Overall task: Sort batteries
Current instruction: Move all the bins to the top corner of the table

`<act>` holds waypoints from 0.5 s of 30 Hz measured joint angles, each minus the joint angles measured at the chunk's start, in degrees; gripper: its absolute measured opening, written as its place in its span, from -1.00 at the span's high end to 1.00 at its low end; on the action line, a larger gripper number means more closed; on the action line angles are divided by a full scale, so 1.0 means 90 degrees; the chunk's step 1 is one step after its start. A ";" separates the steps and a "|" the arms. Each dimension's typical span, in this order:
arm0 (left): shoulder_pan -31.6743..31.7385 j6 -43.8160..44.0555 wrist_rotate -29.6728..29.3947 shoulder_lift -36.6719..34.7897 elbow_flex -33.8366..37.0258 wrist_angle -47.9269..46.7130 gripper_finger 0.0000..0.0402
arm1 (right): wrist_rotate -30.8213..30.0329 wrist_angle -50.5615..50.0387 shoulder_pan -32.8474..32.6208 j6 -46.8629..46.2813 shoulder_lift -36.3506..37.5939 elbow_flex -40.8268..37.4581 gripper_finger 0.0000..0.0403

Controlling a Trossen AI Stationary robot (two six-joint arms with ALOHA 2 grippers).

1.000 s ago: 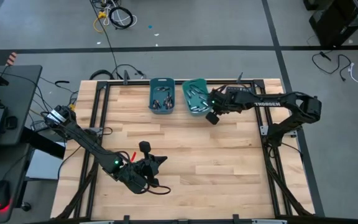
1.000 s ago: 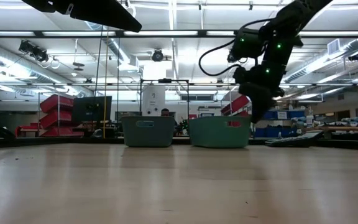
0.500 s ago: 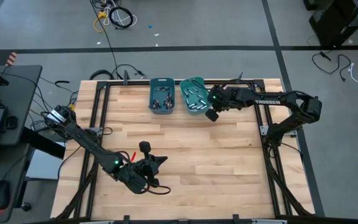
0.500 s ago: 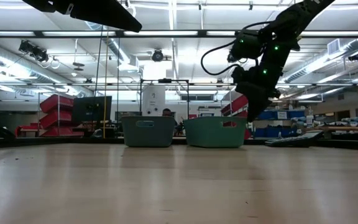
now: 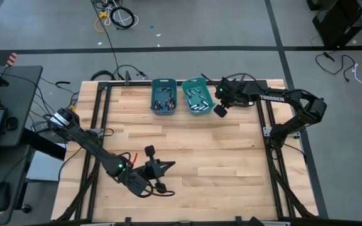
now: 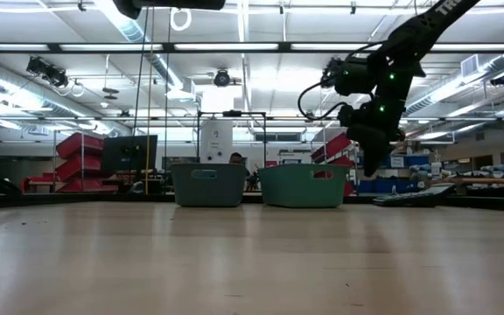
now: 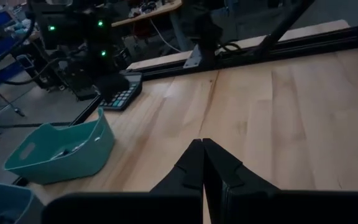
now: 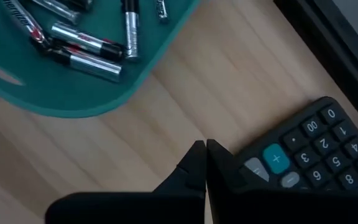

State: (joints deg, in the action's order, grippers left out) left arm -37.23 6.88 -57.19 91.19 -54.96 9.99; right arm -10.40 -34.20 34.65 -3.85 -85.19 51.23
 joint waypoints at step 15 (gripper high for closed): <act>0.0085 -0.0093 -0.0307 0.0708 0.0000 0.1108 1.00 | 0.0190 0.0783 0.0104 0.0471 0.0000 0.0001 1.00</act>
State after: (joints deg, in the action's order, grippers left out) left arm -36.47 6.04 -59.95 97.56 -54.96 19.96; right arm -8.69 -27.14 35.59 0.38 -85.19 51.24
